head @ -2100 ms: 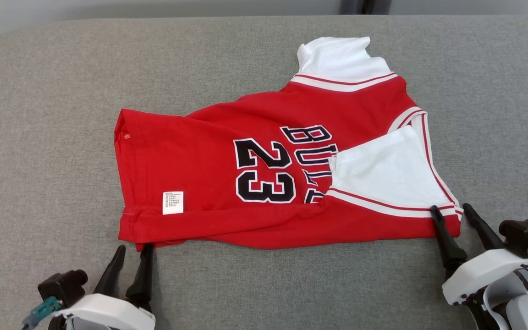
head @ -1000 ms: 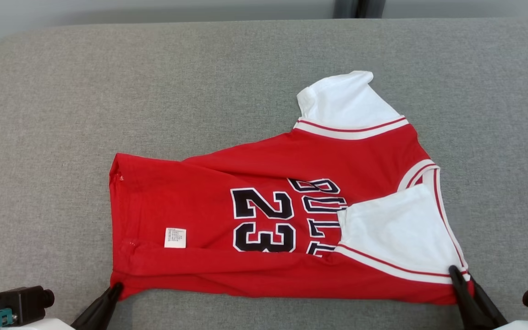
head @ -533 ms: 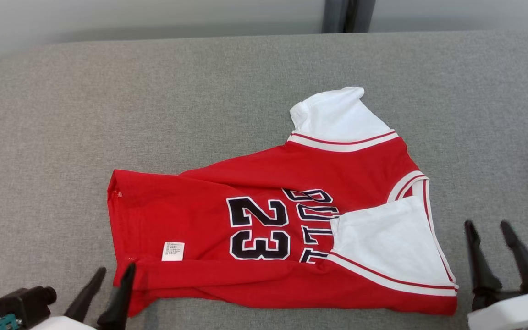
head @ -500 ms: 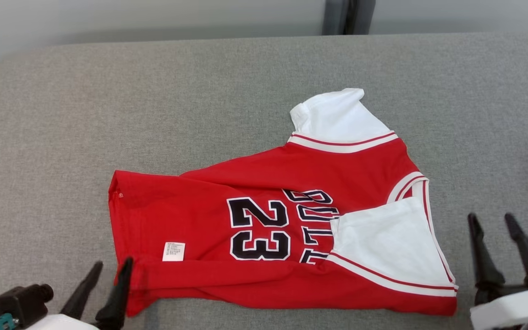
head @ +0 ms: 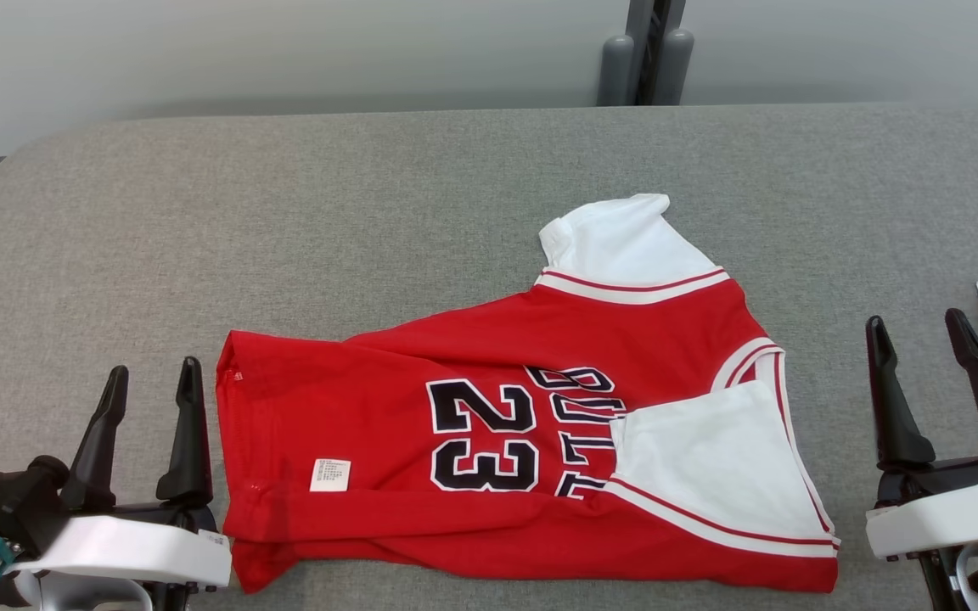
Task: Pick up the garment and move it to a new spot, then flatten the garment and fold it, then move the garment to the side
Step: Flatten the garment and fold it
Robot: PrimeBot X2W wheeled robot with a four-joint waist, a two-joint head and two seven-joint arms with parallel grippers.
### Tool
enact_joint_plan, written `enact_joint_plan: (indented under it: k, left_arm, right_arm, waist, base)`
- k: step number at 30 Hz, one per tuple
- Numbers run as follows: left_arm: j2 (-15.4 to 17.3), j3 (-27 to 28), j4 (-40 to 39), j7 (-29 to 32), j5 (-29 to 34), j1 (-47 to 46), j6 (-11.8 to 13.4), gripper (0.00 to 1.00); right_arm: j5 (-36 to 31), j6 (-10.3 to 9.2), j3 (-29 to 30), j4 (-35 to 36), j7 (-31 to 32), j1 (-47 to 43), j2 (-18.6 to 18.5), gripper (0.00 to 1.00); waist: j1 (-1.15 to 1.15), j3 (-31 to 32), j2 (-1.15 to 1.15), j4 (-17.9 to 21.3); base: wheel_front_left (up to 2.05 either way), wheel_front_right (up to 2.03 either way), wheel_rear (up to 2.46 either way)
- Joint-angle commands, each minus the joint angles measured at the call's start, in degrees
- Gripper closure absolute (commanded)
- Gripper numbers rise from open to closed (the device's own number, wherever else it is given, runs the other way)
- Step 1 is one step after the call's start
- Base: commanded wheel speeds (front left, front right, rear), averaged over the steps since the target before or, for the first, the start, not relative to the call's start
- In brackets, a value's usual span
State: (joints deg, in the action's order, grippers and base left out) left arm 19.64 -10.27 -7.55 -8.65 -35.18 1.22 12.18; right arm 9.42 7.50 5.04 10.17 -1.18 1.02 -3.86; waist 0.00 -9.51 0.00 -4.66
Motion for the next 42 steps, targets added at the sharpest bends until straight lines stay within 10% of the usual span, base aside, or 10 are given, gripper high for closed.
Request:
enact_joint_plan:
  k: [1,9,31,32,34,42]
  left_arm:
    - [0.0,-0.2,0.3,-0.2,0.6,-1.0,0.5,0.00]
    - [0.6,-0.5,1.9,2.8,-0.1,-5.9,0.4,0.00]
    - [2.3,-1.2,35.9,21.0,-14.5,-24.8,-12.2,0.00]
    - [2.4,-1.3,36.6,21.3,-14.4,-25.2,-12.4,0.14]
    - [2.4,-1.6,37.7,21.6,-14.6,-25.8,-13.1,1.00]
    - [2.5,-2.3,39.5,19.4,-13.7,-26.9,-15.0,1.00]
  right_arm:
    - [-0.2,-0.03,-0.4,0.1,0.1,0.1,0.0,0.00]
    - [1.0,-0.03,-1.5,0.0,0.0,1.5,0.3,0.00]
    - [3.3,-0.03,-3.5,-6.7,-2.8,6.5,0.6,0.00]
    - [3.5,-0.03,-3.5,-6.9,-2.8,6.5,0.7,0.00]
    - [3.8,-0.03,-3.3,-7.2,-2.9,6.7,0.7,0.00]
    - [5.7,-0.03,-2.1,-8.2,-2.3,10.0,-1.5,0.00]
  waist:
    - [0.00,0.0,0.00,0.3]
    - [0.00,-2.7,0.00,1.0]
    - [0.00,-8.1,0.00,5.1]
    - [0.00,-8.1,0.00,5.1]
    - [0.00,-8.0,0.00,5.1]
    - [0.00,-7.8,0.00,4.4]
  base:
    - [0.00,0.00,0.00]
    - [0.00,0.00,0.00]
    - [0.00,0.00,0.00]
    - [0.00,0.00,0.00]
    - [0.00,0.00,0.00]
    - [0.00,0.00,0.00]
